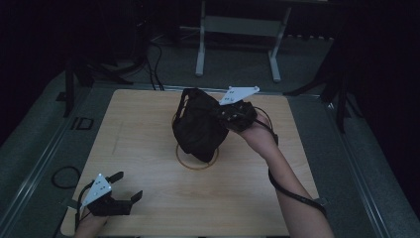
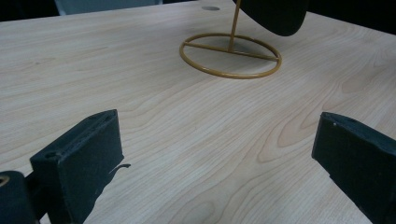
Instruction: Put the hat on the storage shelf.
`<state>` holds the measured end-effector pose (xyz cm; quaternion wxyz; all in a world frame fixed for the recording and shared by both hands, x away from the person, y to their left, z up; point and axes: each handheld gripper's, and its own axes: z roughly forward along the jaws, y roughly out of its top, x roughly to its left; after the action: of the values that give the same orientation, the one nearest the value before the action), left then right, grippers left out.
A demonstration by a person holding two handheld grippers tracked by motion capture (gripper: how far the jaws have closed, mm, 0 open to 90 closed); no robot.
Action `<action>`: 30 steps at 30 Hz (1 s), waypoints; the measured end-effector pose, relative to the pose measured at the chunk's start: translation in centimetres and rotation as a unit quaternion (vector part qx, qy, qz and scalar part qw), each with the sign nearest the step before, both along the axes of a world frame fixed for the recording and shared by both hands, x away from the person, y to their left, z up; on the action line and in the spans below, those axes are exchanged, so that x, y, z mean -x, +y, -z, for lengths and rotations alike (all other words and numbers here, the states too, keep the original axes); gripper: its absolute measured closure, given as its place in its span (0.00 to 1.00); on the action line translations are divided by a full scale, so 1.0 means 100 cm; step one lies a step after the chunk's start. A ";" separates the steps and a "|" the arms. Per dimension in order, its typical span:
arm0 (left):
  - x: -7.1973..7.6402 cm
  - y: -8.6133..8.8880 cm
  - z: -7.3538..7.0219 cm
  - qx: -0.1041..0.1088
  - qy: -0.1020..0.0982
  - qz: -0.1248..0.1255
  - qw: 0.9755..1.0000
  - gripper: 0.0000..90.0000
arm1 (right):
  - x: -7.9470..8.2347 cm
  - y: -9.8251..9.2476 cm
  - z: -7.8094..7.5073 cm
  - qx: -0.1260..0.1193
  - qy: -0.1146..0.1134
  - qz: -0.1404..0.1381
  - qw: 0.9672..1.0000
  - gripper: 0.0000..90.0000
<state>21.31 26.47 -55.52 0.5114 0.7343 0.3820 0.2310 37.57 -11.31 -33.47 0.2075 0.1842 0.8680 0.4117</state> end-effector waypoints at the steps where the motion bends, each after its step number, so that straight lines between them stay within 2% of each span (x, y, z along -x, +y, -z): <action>1: 0.000 0.000 0.000 -0.001 -0.001 0.000 1.000 0.02 | -0.001 0.000 0.000 -0.003 0.004 -0.002 1.000 0.89; 9: 0.001 -0.001 0.000 0.002 -0.002 0.003 1.000 0.03 | -0.001 0.004 0.002 -0.014 0.019 -0.007 1.000 0.81; 10: 0.001 -0.001 0.000 0.004 -0.002 0.003 1.000 0.02 | -0.002 0.004 0.002 -0.018 0.019 -0.006 1.000 0.74; 14: 0.001 0.000 0.000 0.007 -0.002 0.000 1.000 0.03 | -0.003 0.002 0.001 -0.023 0.024 -0.004 0.999 0.67; 30: 0.000 -0.002 0.001 0.013 0.001 0.002 1.000 0.03 | 0.001 -0.016 -0.003 -0.036 0.015 0.011 0.999 0.49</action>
<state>21.31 26.27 -55.62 0.5206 0.7287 0.3844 0.2242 37.43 -12.86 -33.18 0.1925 0.2069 0.8536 0.4377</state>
